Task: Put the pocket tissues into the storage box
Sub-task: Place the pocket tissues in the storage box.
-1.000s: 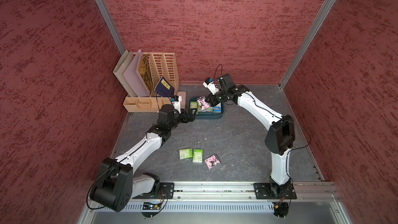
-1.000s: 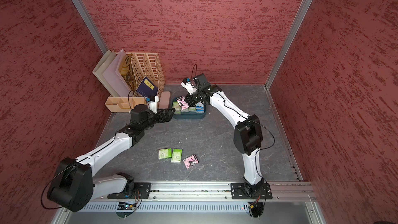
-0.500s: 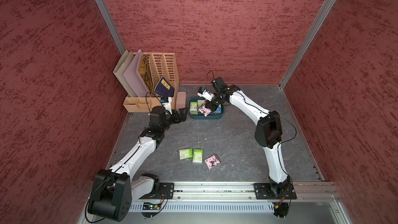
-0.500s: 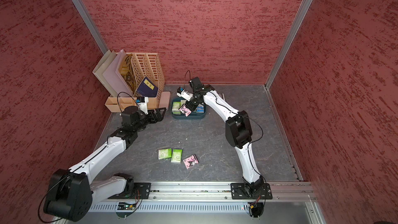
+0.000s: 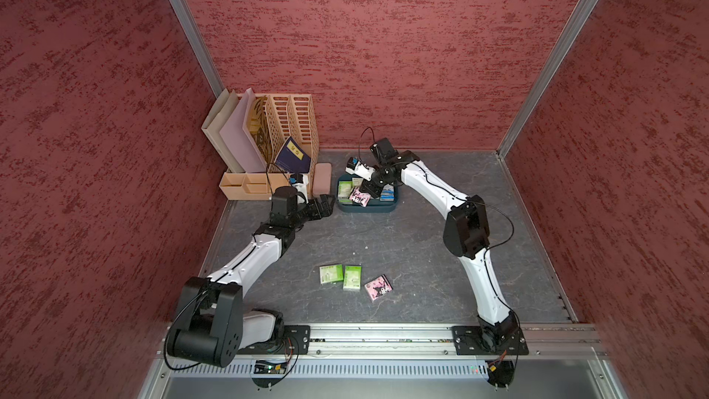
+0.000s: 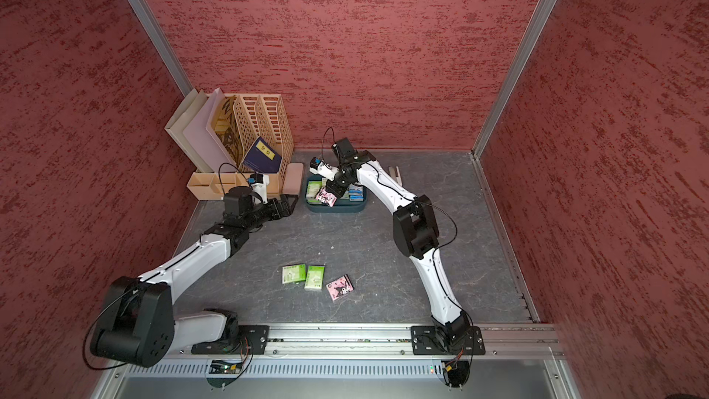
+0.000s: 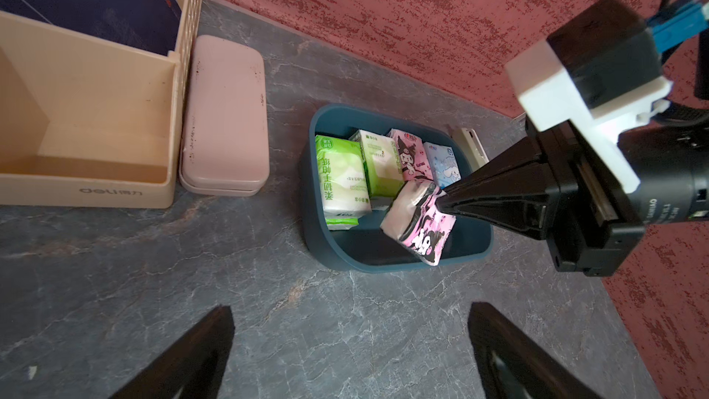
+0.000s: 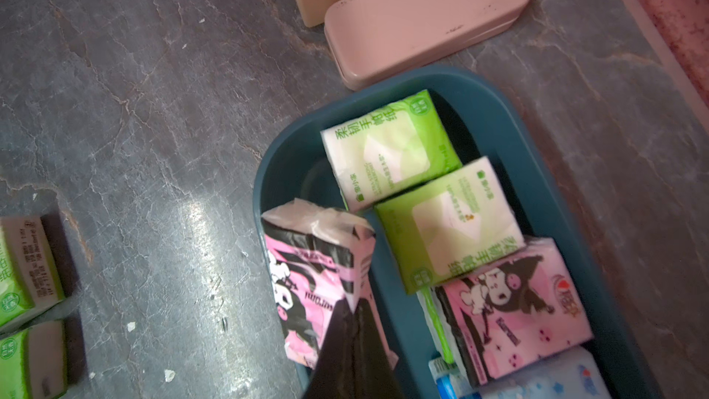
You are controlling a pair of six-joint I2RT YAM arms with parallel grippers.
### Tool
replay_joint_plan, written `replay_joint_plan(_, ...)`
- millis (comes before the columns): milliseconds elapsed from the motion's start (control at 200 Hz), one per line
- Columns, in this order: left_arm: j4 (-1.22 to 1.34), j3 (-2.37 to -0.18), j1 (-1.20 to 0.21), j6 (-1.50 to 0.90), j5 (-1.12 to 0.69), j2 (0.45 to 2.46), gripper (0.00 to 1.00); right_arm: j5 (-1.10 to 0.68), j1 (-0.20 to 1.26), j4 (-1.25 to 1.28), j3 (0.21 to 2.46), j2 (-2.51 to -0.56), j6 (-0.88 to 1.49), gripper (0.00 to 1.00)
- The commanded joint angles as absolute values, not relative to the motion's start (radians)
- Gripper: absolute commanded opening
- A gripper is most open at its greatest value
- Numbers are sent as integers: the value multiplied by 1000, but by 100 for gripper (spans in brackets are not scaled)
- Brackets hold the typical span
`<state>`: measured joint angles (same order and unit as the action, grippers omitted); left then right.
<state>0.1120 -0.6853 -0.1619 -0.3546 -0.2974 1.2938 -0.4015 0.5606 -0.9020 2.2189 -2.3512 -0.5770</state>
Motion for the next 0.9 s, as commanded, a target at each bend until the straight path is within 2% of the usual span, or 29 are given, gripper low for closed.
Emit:
replay_joint_plan(0,91,-737,-148,-326,-325,1308,100,-466,581,-949,2228,-2403,-615,0)
replay_joint_plan(95,70,-756,-139,-313,-332,1317,100,-476,583,-934,2230,-2422,-610,15)
replay_joint_plan(195,71,-759,-128,-317,-341,1323,100,-477,584,-918,2233,-2436,-592,39)
replay_joint_plan(276,74,-759,-126,-324,-345,1327,100,-475,584,-903,2231,-2432,-566,48)
replay_joint_plan(371,78,-758,-127,-328,-347,1331,100,-473,584,-876,2224,-2406,-526,54)
replay_joint_plan(551,88,-760,-127,-342,-357,1338,100,-478,581,-753,2125,-2286,-419,56)
replay_joint_plan(681,85,-766,-128,-341,-364,1336,100,-494,577,-650,2006,-2186,-318,56)
replay_joint_plan(751,83,-769,-127,-341,-369,1334,100,-516,571,-607,1949,-2141,-255,51)
replay_joint_plan(837,80,-774,-128,-339,-375,1334,100,-537,572,-591,1905,-2112,-180,25)
replay_joint_plan(897,80,-777,-128,-340,-379,1333,100,-537,572,-595,1886,-2109,-128,11)
